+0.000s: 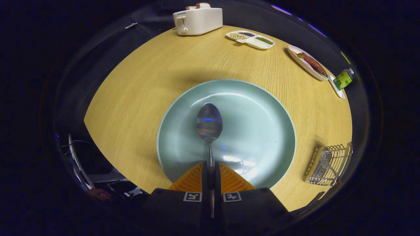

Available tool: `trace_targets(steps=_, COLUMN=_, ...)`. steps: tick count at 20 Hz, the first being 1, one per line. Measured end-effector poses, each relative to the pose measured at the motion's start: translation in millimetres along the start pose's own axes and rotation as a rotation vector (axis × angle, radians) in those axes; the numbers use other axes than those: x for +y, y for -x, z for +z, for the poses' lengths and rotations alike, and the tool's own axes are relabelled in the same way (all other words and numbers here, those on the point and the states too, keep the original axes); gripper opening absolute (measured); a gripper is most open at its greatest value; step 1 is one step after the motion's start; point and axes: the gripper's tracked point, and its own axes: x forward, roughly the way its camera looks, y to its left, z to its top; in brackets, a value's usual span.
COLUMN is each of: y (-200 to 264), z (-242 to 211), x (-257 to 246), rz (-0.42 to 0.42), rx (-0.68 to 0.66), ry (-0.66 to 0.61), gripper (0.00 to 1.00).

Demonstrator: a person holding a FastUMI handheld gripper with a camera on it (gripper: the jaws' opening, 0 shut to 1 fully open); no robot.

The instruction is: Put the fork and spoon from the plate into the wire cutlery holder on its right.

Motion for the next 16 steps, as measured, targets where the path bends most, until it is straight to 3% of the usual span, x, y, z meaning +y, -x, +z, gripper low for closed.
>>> trace_targets(steps=4, y=19, z=5, x=0, rz=0.065, rx=-0.012, ry=-0.029, gripper=0.09)
trace_targets(steps=10, y=90, z=27, x=-38, rz=0.115, rx=-0.082, ry=-0.037, gripper=0.08)
trace_targets(steps=16, y=166, z=20, x=-117, rz=0.075, rx=-0.074, ry=0.009, gripper=0.09)
